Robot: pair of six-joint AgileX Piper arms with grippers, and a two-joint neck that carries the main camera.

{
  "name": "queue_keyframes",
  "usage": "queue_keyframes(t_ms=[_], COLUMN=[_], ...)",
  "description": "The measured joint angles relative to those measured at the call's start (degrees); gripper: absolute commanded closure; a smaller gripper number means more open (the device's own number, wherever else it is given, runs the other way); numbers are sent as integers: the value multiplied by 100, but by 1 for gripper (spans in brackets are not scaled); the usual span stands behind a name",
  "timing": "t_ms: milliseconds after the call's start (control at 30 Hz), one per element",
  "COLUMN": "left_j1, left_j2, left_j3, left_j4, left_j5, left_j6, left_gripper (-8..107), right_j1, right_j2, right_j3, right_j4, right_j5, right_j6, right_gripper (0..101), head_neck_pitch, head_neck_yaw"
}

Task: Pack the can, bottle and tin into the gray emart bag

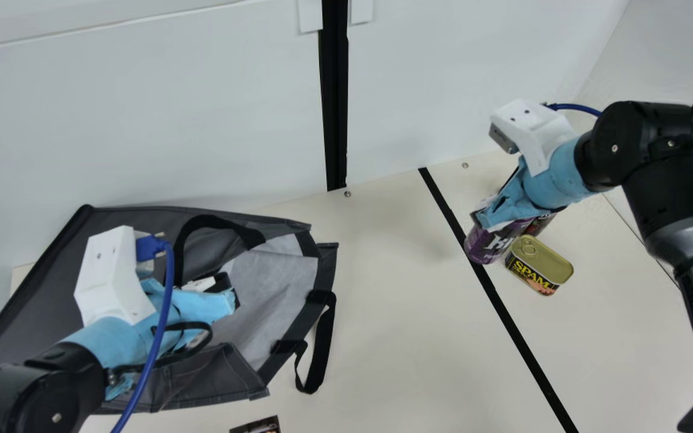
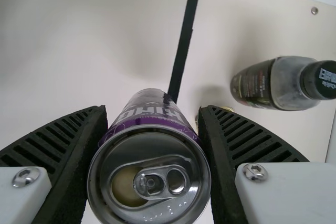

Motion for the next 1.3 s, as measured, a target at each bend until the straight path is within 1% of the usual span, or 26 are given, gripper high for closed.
queue_keyframes(t_ms=[667,800,1033,1300], left_j1=[0,0,0,0], left_j2=[0,0,0,0], left_j3=[0,0,0,0], left_j4=[0,0,0,0], left_j5=[0,0,0,0], left_j6=[0,0,0,0], left_gripper=[89,89,89,89], right_j1=[1348,1607,1990,2213], right_j2=[-277,-295,-360,-478], right_j3=[163,184,233,366], right_j4=[-292,-309,-191,45], right_j5=[-7,-13,-3,-10], right_j6=[552,574,385,-64], right_gripper=[101,101,101,101], head_neck_pitch=[0,0,0,0], head_neck_yaw=[9,9,0,0])
